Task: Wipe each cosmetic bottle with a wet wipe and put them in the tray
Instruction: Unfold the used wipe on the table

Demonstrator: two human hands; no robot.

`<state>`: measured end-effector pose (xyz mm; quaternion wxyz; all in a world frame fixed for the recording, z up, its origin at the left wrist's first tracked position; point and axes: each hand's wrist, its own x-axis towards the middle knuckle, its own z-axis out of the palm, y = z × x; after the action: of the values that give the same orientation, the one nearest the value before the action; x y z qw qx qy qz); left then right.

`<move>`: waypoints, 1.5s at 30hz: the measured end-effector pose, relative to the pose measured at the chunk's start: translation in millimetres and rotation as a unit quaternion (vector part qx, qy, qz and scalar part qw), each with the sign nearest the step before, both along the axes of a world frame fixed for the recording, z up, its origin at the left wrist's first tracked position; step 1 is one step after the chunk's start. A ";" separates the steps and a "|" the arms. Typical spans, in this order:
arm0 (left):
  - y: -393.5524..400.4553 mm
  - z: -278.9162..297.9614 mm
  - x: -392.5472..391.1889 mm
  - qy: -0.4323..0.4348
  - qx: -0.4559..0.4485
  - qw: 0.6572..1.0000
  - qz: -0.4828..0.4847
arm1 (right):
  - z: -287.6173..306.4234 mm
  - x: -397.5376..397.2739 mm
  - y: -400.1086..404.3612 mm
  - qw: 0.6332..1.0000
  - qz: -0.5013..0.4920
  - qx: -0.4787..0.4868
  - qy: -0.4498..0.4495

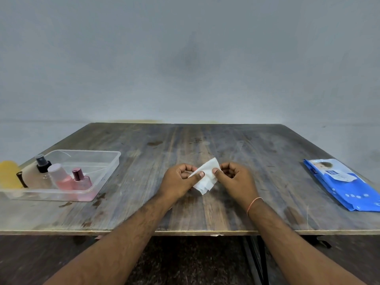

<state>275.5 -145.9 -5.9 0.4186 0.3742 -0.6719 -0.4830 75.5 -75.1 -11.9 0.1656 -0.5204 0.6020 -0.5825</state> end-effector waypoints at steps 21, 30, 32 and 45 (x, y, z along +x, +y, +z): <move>3.4 2.6 -1.8 0.020 0.019 1.000 -0.007 | -2.1 12.8 5.1 0.904 0.025 -0.115 0.411; -2.3 -3.0 -1.9 0.029 0.009 0.999 0.020 | 8.5 10.9 9.2 0.981 0.019 -0.001 0.193; -1.9 -3.8 -0.6 0.034 0.009 0.999 0.017 | 9.3 11.5 7.8 0.990 0.047 0.056 0.125; 15.1 11.9 -10.6 -0.059 -0.078 0.995 -0.007 | 4.3 -0.4 30.0 0.997 0.033 0.046 -0.061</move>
<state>264.9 -130.7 6.0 0.4027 0.3635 -0.7335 -0.4094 75.1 -45.1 -7.6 0.2450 -0.4950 0.5993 -0.5795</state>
